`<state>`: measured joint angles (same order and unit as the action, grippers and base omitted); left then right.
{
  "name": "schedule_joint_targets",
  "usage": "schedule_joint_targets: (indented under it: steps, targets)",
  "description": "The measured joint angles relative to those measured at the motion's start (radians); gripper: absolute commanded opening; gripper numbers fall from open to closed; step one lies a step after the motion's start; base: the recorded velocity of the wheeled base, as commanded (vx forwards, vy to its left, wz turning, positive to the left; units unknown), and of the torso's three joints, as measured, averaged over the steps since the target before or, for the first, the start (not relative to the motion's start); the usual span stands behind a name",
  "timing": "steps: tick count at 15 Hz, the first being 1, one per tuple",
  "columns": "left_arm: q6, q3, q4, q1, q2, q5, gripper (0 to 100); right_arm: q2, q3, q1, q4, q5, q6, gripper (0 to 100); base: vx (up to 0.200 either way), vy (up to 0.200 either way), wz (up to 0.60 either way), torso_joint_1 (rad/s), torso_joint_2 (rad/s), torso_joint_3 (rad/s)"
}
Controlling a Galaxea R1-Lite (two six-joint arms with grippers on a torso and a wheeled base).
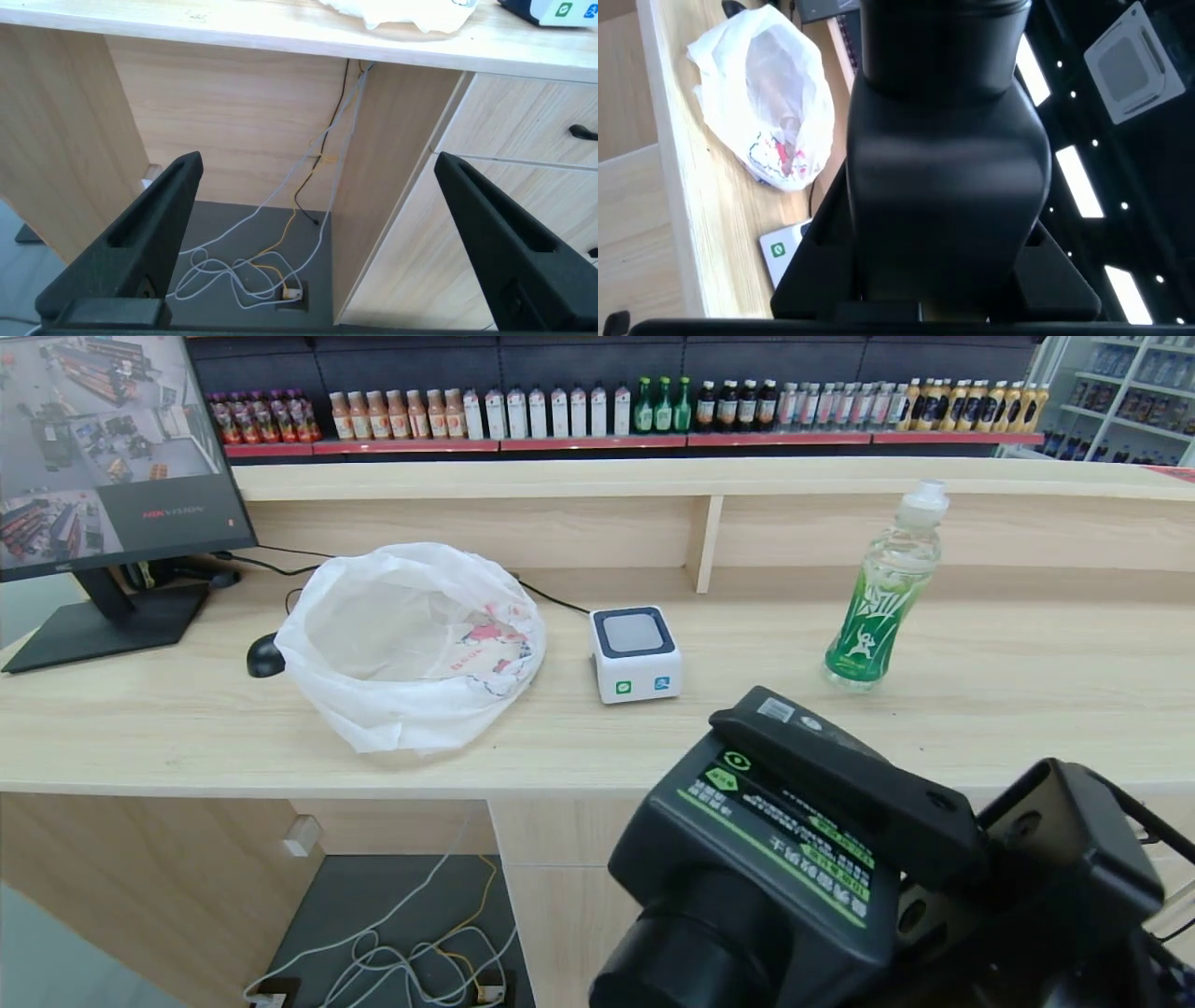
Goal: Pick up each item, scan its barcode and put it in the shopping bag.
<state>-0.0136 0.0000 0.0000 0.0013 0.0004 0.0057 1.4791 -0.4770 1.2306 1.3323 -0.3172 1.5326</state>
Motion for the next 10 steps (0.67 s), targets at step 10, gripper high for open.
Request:
schedule_joint_targets:
  steps: [10]
  targets:
    - [0.0, 0.0, 0.0, 0.0, 0.0, 0.0, 100, 0.069, -0.043, 0.105, 0.034, -0.083, 0.019, 0, 0.0, 0.0, 0.0, 0.0, 0.0, 0.0]
